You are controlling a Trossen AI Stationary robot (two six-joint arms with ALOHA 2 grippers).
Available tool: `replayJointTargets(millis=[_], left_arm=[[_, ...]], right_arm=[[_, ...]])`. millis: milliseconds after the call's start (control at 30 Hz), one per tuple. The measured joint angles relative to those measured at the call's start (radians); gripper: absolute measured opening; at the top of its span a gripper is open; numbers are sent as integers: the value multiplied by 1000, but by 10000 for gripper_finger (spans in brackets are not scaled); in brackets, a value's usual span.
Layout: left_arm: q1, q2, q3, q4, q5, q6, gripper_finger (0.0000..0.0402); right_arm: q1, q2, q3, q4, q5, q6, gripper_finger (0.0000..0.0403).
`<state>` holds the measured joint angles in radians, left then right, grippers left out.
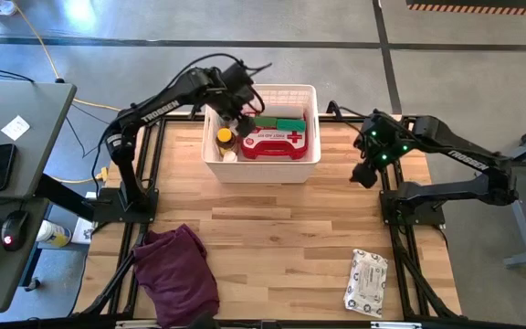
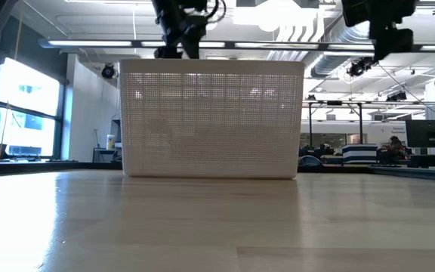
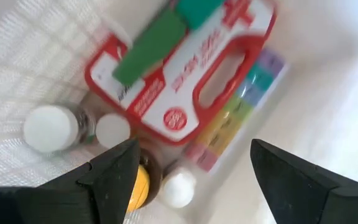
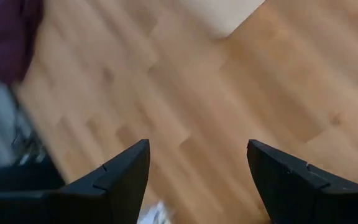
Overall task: Pick & place medical supplies in basket/bin
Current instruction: Put the mailer bag into the white bin
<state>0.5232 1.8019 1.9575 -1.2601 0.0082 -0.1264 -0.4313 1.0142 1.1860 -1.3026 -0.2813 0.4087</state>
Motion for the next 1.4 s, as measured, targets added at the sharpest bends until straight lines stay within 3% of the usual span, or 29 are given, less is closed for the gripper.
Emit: replayJointTargets(millis=[167,400,767,933,1133,1400], left_arm=[[-24,0,121,0,30,-101,337],[-129,-2,276,1,9,-225,337],[-375,-2,309,1,-98,-413,336],[-451,-2,307,7,-141,-467,336],[-505,-2,307,10,-152,-528,336],[-560,-2,307,9,-157,-589,336]], right_arm=[[8,-1,-83,-17,-190,-66,259],[99,-21,-275,-18,-254,-99,259],[324,-163,-600,143,-437,11,259],[452,-247,-685,331,-438,107,259],[576,-291,-774,610,-359,215,259],[686,-290,-866,771,-248,292,259]])
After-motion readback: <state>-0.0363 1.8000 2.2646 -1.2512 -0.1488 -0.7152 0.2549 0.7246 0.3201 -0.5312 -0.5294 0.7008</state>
